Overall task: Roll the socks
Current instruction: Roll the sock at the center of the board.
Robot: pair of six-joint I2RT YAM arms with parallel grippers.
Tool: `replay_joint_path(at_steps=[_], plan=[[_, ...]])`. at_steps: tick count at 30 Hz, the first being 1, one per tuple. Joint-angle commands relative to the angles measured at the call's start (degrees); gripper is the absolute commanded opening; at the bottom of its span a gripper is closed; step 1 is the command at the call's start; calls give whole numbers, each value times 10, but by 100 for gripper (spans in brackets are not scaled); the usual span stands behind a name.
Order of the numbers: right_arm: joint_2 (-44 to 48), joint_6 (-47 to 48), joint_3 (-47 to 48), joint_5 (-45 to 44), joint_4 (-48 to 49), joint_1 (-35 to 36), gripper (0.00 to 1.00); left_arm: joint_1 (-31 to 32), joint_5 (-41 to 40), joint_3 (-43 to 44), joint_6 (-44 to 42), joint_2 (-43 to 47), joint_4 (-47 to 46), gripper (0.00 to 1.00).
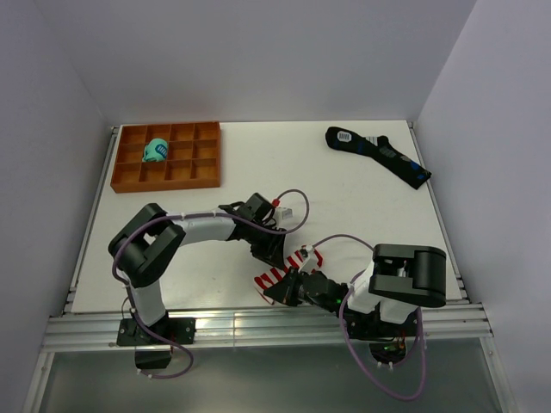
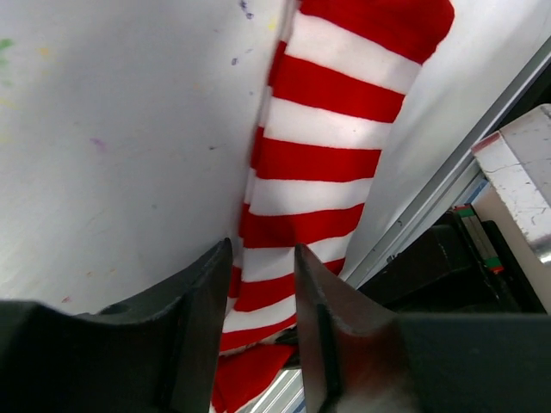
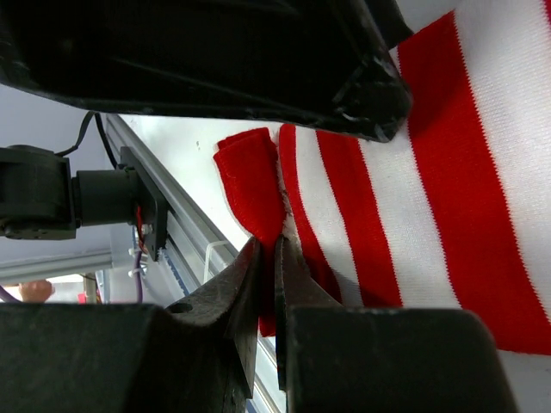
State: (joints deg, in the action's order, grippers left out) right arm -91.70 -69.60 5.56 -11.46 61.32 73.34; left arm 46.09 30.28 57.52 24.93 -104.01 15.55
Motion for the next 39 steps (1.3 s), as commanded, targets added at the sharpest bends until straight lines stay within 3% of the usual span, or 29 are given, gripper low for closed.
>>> replay_joint_path(at_steps=[1, 3, 7, 10, 16, 22, 32, 39], plan=[[-23, 25, -70, 16, -153, 2, 7, 15, -17, 4, -30, -33, 36, 39], [-23, 25, -71, 16, -152, 2, 7, 16, -16, 8, -26, -41, 37, 35], [-18, 27, -71, 16, -158, 2, 7, 16, -21, 15, -17, -52, 41, 11], [-2, 32, -65, 14, -178, 2, 7, 16, -46, 22, 3, -55, 41, 0], [47, 92, -15, 30, -261, -26, 7, -43, -78, 2, 59, -44, 13, 0], [69, 181, 38, 75, -315, -101, 7, -97, -137, -1, 84, -14, 19, 0], [18, 276, 104, 180, -336, -197, 6, -130, -197, 40, 88, -33, 49, 0], [-43, 322, 160, 305, -334, -228, 7, -159, -231, 79, 95, -55, 87, 0]])
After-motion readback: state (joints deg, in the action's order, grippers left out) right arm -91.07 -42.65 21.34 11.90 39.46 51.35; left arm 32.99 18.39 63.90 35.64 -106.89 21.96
